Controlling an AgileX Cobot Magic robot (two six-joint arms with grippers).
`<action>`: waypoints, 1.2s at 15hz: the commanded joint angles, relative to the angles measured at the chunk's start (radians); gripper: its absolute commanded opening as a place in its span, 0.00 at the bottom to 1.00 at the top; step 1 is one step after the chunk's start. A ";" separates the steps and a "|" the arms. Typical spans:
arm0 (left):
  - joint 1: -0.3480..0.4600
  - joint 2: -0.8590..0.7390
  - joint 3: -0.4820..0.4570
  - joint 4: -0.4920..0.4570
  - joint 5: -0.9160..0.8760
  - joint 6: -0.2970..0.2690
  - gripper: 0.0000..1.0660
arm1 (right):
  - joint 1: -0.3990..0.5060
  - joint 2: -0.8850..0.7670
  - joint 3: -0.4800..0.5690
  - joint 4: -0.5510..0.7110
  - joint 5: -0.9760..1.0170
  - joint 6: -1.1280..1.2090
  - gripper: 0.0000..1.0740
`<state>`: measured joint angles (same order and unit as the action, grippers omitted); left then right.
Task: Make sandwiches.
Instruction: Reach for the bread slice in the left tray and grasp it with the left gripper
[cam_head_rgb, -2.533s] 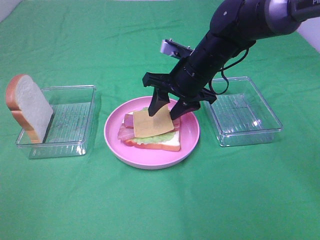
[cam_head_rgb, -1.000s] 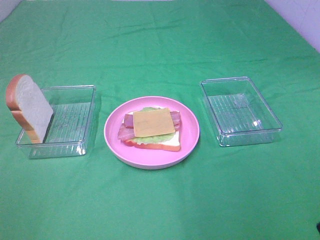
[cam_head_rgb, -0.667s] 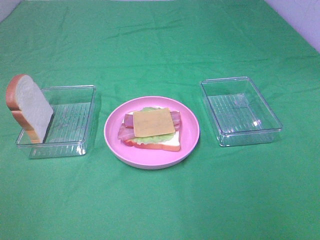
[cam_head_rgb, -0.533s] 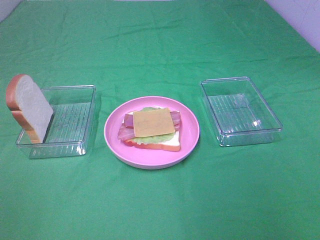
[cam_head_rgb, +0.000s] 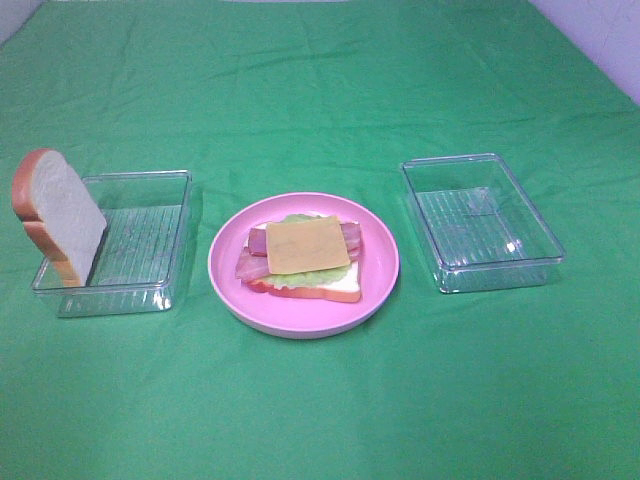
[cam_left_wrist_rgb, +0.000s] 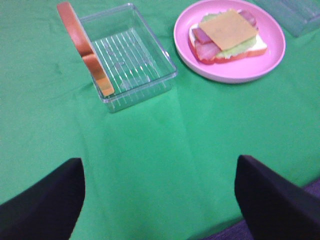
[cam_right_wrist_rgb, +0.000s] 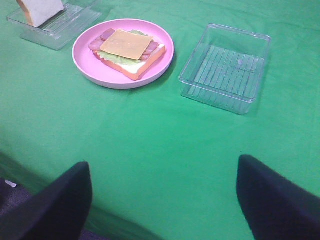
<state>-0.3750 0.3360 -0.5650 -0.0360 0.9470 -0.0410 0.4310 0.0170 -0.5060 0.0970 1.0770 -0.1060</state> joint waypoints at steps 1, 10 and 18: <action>-0.005 0.159 -0.079 0.017 -0.096 -0.097 0.73 | -0.001 -0.011 0.004 -0.005 -0.014 -0.016 0.69; -0.005 0.983 -0.677 0.226 0.154 -0.215 0.73 | -0.001 -0.011 0.004 -0.005 -0.015 -0.016 0.69; 0.035 1.406 -0.995 0.236 0.257 -0.222 0.73 | -0.001 -0.011 0.004 -0.005 -0.015 -0.016 0.69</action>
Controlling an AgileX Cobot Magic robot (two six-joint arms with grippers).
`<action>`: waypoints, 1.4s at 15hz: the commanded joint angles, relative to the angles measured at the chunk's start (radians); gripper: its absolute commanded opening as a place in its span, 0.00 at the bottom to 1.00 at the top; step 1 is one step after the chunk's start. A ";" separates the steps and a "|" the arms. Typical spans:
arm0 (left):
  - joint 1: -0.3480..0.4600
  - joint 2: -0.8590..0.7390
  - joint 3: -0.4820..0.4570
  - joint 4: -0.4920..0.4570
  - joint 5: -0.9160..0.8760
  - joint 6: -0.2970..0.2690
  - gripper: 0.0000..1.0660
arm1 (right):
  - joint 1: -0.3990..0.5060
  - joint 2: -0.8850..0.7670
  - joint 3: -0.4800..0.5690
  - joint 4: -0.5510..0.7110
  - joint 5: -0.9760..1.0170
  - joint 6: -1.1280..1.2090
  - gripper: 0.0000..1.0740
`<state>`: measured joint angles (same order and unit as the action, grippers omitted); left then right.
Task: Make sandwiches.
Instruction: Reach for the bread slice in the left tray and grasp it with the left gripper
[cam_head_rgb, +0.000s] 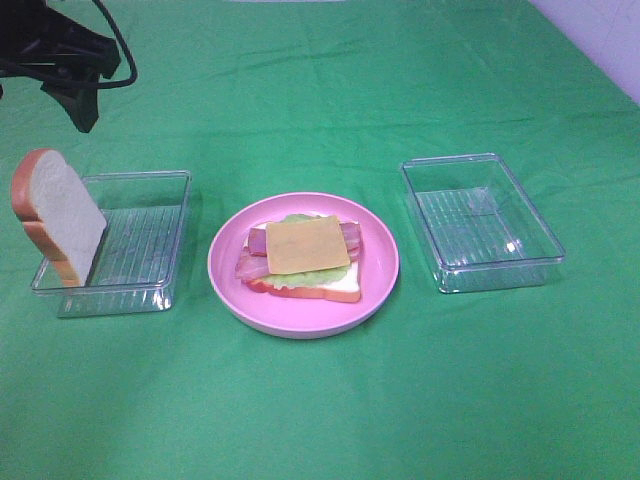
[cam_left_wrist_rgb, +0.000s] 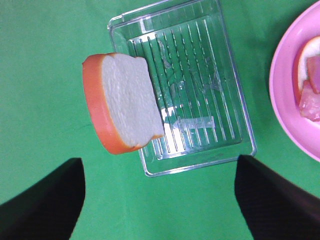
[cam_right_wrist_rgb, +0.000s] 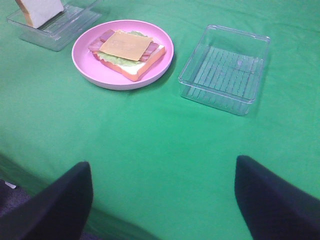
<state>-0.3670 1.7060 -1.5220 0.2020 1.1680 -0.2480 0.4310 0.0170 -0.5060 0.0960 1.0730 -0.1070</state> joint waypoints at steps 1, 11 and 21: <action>0.064 0.050 -0.050 -0.018 0.047 -0.015 0.73 | -0.001 -0.011 0.004 -0.004 -0.011 -0.015 0.69; 0.243 0.226 -0.051 -0.190 0.003 0.045 0.73 | -0.001 -0.011 0.004 -0.004 -0.011 -0.015 0.69; 0.243 0.310 -0.052 -0.172 -0.010 0.057 0.00 | -0.001 -0.011 0.004 -0.004 -0.011 -0.015 0.69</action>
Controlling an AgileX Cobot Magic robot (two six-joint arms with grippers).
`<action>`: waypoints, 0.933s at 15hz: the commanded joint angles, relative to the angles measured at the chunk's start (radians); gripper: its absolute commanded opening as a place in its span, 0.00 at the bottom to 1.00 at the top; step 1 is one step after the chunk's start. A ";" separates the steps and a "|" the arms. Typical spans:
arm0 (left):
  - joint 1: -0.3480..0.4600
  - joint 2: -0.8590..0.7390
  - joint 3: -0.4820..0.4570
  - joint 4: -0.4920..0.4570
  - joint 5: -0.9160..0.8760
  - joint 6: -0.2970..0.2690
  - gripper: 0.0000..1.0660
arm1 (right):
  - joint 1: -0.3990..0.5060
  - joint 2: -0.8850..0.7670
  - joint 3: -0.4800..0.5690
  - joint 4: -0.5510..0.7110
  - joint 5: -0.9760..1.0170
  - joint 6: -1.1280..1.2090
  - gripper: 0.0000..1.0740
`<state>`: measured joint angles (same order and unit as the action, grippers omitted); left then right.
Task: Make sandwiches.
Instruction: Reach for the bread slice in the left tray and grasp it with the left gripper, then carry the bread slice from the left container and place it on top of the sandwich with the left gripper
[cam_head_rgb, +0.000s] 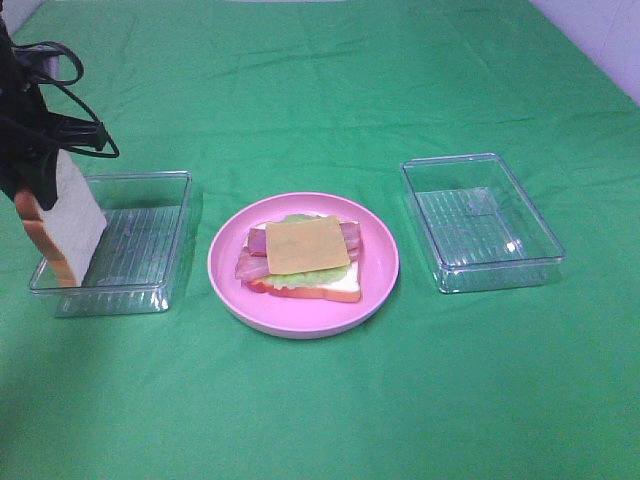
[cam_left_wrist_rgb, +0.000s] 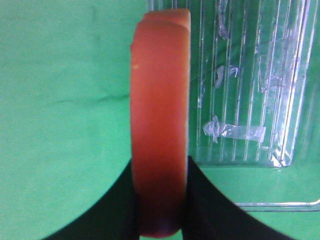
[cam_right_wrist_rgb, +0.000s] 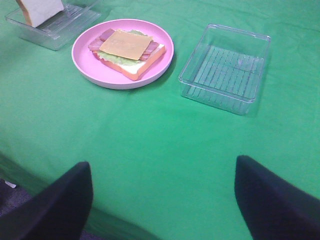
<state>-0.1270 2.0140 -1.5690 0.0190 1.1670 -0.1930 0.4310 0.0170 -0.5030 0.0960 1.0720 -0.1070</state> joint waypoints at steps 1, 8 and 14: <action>0.003 0.002 -0.005 0.010 -0.008 0.001 0.00 | -0.001 -0.011 0.001 -0.004 -0.010 -0.015 0.69; 0.003 -0.169 -0.012 -0.401 -0.112 0.216 0.00 | -0.001 -0.011 0.001 -0.004 -0.010 -0.015 0.69; -0.007 -0.163 0.105 -0.873 -0.218 0.496 0.00 | -0.001 -0.011 0.001 -0.005 -0.010 -0.015 0.69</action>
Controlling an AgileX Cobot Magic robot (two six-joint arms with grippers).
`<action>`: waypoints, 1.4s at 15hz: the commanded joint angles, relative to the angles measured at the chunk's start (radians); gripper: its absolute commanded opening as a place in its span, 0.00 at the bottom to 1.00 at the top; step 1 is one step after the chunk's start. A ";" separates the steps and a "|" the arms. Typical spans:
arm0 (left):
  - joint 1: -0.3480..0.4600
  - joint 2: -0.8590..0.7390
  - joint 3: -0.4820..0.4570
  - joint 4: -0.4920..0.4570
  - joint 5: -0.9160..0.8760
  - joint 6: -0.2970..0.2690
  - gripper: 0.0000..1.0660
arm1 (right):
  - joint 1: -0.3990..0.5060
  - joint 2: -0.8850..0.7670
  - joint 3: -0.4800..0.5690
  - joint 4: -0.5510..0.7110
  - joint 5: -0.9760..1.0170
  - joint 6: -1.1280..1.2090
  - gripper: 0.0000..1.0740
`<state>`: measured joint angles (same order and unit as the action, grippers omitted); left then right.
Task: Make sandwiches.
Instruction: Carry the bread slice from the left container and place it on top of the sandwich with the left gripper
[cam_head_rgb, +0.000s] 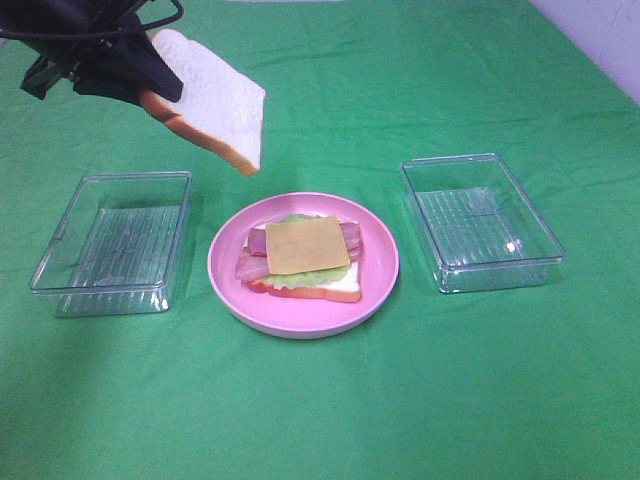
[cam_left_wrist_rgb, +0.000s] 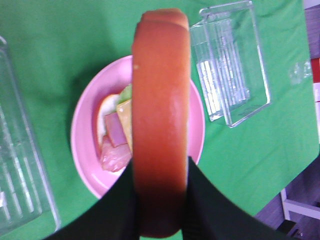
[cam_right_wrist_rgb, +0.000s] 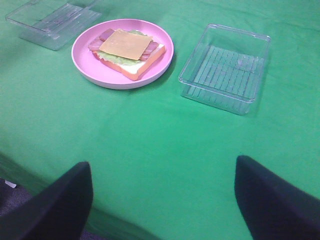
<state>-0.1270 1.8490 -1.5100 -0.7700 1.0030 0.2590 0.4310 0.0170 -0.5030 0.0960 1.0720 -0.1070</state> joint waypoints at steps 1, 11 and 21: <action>-0.017 0.003 0.094 -0.122 -0.100 0.067 0.00 | -0.001 -0.011 0.001 -0.005 -0.010 -0.015 0.69; -0.214 0.193 0.210 -0.321 -0.206 0.190 0.00 | -0.001 -0.011 0.001 -0.005 -0.010 -0.015 0.69; -0.214 0.193 0.210 -0.310 -0.226 0.128 0.68 | -0.001 -0.011 0.001 -0.006 -0.010 -0.015 0.69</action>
<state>-0.3370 2.0500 -1.3080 -1.0750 0.7810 0.3910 0.4310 0.0170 -0.5030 0.0940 1.0720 -0.1070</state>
